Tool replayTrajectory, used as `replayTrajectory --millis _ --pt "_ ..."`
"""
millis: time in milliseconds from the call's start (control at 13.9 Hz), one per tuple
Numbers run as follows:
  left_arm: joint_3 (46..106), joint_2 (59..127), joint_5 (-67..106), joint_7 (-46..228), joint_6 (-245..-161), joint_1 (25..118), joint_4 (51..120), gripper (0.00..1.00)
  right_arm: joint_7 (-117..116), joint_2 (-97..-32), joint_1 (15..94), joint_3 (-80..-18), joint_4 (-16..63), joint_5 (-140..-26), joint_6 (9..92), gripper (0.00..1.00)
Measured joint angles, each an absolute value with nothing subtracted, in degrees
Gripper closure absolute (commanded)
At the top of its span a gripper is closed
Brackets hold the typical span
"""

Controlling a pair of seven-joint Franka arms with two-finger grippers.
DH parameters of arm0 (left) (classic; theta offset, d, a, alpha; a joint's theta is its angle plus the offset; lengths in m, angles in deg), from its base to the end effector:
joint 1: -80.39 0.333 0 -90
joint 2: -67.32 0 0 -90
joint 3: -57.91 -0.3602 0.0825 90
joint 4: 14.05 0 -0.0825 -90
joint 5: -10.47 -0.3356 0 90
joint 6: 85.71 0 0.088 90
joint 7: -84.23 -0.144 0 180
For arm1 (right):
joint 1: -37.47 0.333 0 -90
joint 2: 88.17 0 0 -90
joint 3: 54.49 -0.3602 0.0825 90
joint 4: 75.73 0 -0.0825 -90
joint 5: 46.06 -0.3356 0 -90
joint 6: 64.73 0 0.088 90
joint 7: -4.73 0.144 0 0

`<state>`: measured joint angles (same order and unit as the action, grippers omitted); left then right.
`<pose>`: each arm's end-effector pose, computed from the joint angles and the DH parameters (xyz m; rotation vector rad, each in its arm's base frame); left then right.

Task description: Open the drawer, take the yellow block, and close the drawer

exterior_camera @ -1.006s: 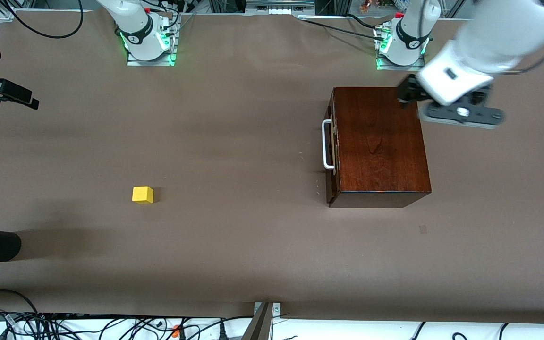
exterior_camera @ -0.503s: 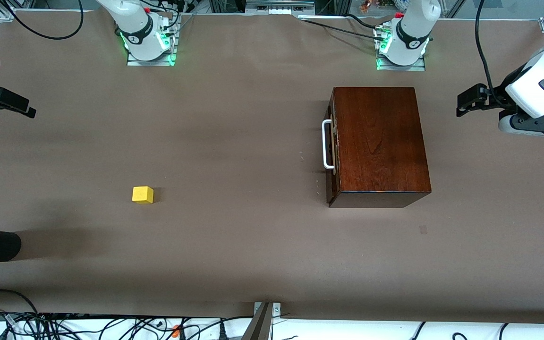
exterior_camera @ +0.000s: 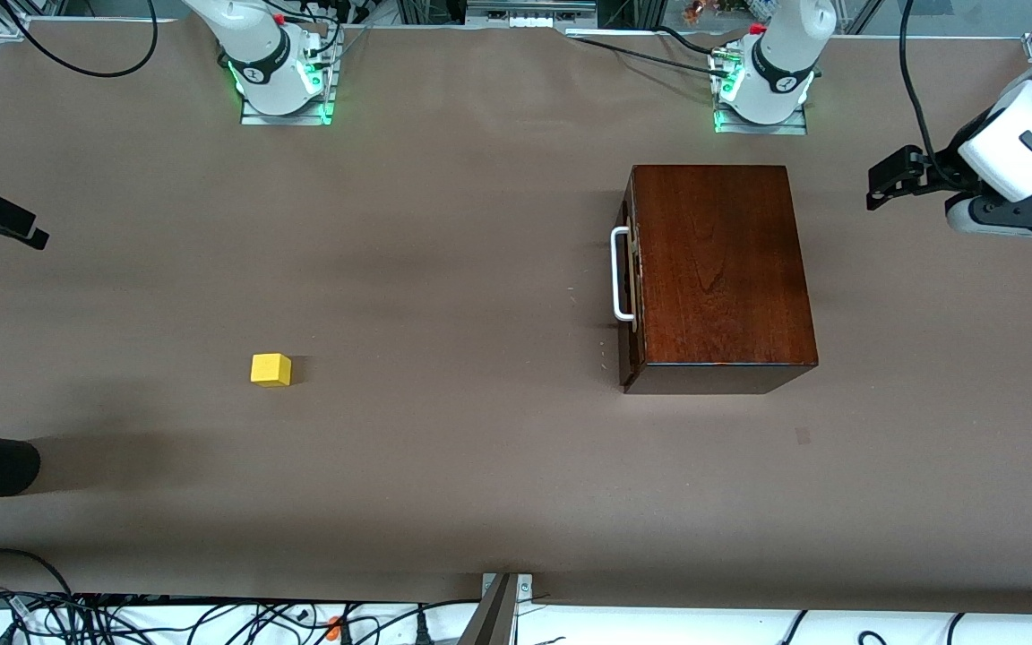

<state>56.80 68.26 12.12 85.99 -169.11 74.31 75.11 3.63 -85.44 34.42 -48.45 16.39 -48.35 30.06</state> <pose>0.4925 -0.0473 0.6205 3.1133 -0.0898 -0.1846 0.5232 -0.0768 0.5988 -3.0989 0.2215 -0.0036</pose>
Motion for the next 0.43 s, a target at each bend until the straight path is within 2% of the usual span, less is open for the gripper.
replayTrajectory --millis 431 --pt "56.68 68.26 12.12 85.99 -169.15 74.40 75.34 0.00 3.13 -85.67 34.33 -47.27 16.36 -48.34 30.13 0.00"
